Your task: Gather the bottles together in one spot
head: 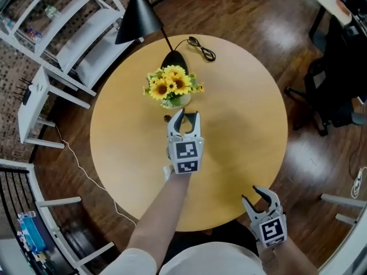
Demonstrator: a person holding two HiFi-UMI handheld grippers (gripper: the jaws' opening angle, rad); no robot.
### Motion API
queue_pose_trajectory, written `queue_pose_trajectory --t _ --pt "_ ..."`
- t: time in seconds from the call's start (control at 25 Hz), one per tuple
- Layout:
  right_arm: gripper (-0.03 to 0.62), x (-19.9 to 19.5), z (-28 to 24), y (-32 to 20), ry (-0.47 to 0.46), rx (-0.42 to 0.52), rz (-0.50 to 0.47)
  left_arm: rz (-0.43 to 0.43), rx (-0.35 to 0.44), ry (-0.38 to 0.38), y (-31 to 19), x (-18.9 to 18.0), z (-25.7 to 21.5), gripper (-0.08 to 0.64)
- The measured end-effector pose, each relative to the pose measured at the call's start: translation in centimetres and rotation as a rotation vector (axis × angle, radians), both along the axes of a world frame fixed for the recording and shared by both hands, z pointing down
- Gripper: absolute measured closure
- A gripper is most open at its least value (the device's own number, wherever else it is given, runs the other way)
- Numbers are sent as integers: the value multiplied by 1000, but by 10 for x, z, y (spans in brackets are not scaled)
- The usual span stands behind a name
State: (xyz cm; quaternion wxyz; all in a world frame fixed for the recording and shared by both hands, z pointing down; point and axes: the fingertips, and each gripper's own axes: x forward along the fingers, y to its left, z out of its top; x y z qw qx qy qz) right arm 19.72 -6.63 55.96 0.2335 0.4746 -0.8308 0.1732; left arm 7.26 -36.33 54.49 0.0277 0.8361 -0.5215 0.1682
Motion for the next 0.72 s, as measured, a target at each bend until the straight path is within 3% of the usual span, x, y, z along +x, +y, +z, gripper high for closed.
queue_pose_trajectory --t 0.24,0.72 --pt "397 8 8 5 -3 -47 7 -75 21 -48 -21 -7 19 386" --pt "397 15 25 5 -16 -106 40 -118 53 -90 -40 -9 46 385"
